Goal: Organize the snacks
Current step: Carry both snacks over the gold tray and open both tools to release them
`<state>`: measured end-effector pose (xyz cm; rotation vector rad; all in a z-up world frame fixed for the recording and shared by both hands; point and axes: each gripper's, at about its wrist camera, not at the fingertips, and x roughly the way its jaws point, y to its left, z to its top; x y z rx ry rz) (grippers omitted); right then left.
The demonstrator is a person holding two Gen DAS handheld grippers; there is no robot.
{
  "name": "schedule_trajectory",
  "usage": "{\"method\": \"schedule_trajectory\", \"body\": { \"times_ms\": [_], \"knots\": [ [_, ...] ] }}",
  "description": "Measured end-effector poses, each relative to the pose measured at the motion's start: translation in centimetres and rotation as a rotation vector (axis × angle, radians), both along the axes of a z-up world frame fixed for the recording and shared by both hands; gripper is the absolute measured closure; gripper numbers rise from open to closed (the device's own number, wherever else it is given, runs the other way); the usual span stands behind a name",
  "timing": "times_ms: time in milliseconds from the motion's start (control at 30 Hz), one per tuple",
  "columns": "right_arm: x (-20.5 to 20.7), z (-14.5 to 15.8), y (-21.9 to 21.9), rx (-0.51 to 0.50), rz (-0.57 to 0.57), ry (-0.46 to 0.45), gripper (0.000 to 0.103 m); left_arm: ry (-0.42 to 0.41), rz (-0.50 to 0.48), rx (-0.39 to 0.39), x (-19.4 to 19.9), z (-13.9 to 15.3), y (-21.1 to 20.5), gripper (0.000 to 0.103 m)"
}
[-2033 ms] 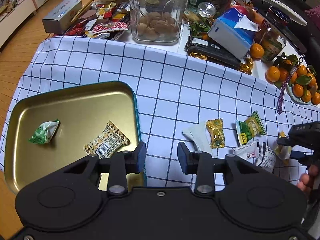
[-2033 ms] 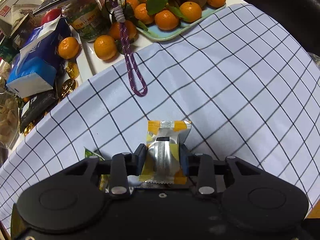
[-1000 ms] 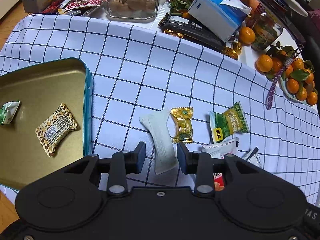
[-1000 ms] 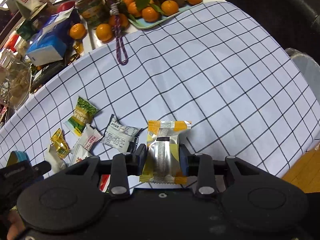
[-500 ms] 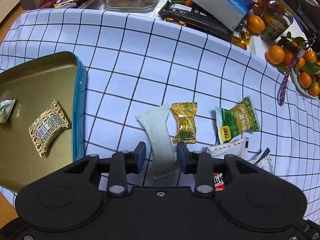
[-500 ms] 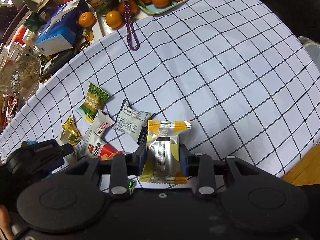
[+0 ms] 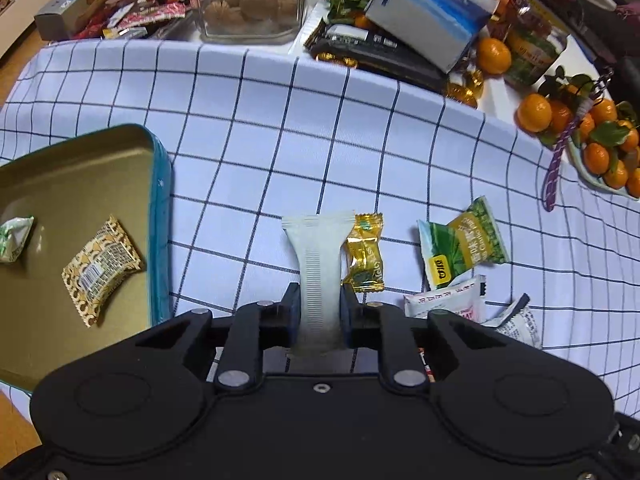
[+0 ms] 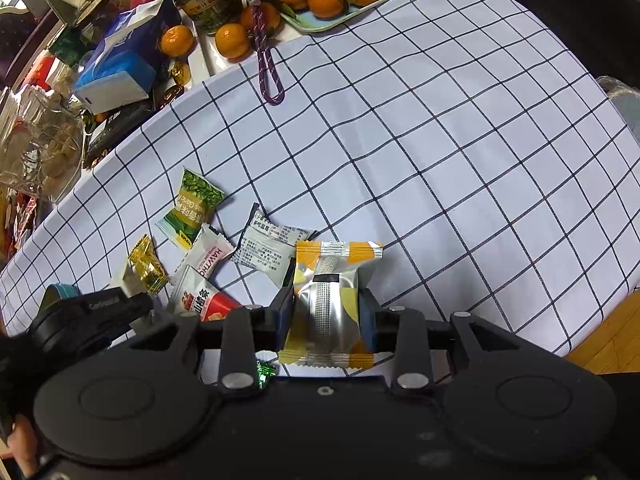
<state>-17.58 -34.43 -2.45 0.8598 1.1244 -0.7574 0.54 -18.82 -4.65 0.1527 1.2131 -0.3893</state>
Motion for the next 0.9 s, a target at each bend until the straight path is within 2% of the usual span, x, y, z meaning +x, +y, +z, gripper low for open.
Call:
{"method": "schedule_trajectory", "body": {
  "times_ms": [167,533,600,700,900],
  "knots": [
    [0.3,0.0,0.1,-0.023,-0.011,0.011,0.067,-0.027,0.029,-0.038,0.3,1.9,2.5,0.077],
    [2.6,-1.9,0.8,-0.077,-0.009,0.088,0.067,0.000,0.222,-0.043,3.1,3.5,13.1,0.077],
    [3.1,-1.7,1.4,-0.079,0.004,0.060,0.067,0.014,0.257,-0.038,3.7,3.4,15.1,0.077],
    [4.0,-1.2,2.6,-0.086,0.040,-0.028,0.067,0.034,0.298,-0.012,4.4,3.1,17.7,0.077],
    [5.3,0.7,6.4,-0.172,0.189,-0.155,0.067,0.056,0.368,0.022,5.1,2.9,23.0,0.077]
  ]
}}
